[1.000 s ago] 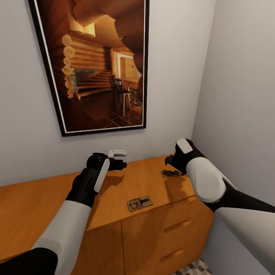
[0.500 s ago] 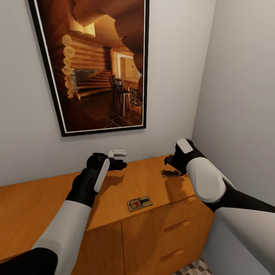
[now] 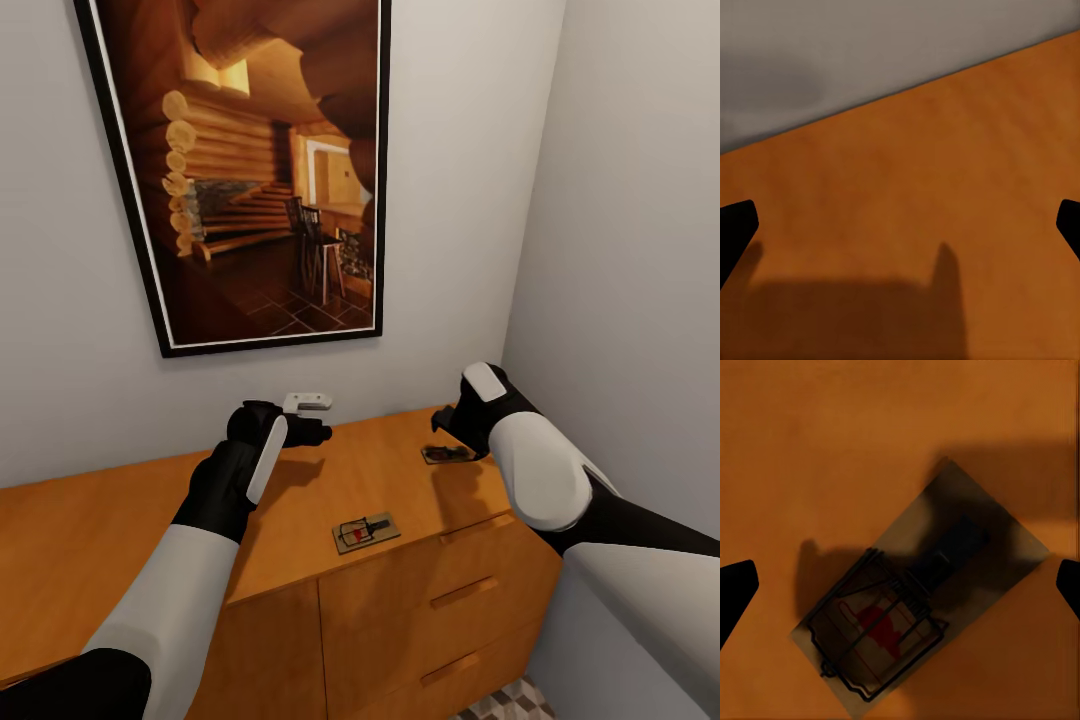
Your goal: Take the four mousetraps from the cabinet in the bathroom and place them on the bathroom floor. Make sure all four end up on the same floor surface, and ensure that at least two of them are either under or directly next to the same bathroom sink.
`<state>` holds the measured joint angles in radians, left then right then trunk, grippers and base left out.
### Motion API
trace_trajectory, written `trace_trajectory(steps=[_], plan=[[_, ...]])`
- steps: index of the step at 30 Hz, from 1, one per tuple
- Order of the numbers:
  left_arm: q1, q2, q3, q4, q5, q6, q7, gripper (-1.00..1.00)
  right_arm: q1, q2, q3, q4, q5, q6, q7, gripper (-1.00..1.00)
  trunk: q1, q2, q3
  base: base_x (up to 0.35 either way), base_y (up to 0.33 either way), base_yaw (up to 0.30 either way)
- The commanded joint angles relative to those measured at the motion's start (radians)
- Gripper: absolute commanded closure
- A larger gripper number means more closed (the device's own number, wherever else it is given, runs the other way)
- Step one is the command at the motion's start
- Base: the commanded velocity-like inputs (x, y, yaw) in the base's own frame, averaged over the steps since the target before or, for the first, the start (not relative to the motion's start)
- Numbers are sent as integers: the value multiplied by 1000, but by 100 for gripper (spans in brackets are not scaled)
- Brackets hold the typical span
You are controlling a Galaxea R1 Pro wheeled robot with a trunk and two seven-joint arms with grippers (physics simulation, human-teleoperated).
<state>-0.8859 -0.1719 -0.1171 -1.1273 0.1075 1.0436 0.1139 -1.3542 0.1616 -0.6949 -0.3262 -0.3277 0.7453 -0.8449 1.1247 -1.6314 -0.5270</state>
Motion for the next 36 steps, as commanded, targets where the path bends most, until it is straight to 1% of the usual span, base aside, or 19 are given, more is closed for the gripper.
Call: trace_trajectory(steps=[1,8,14,17,20,26,36], plan=[[-1,0,-1,-1,11,4,10,-100,0,-2,2,-2,-11,2,-9,-100,0,-1,-1,0,0,0],[-1,0,-1,0,11,4,10,-100,0,-13,-11,-2,-21,-20,-10,-100,0,-1,-1,0,0,0],[-1,0,-1,0,11,4,10,-100,0,-17,-55,-2,-25,-57,-37,-100,0,-1,-1,0,0,0],[-1,0,-1,0,11,4,10,-100,0,-20,-79,-2,-26,-65,-52,-100,0,-1,-1,0,0,0],[-1,0,-1,0,11,4,10,-100,0,-22,-93,-2,-27,-69,-61,-100,0,-1,-1,0,0,0],[-1,0,-1,0,11,4,10,-100,0,-24,-106,-2,-27,-72,-68,-100,0,-1,-1,0,0,0],[-1,0,-1,0,11,4,10,-100,0,-24,-110,-2,-27,-73,-70,-100,0,-1,-1,0,0,0]])
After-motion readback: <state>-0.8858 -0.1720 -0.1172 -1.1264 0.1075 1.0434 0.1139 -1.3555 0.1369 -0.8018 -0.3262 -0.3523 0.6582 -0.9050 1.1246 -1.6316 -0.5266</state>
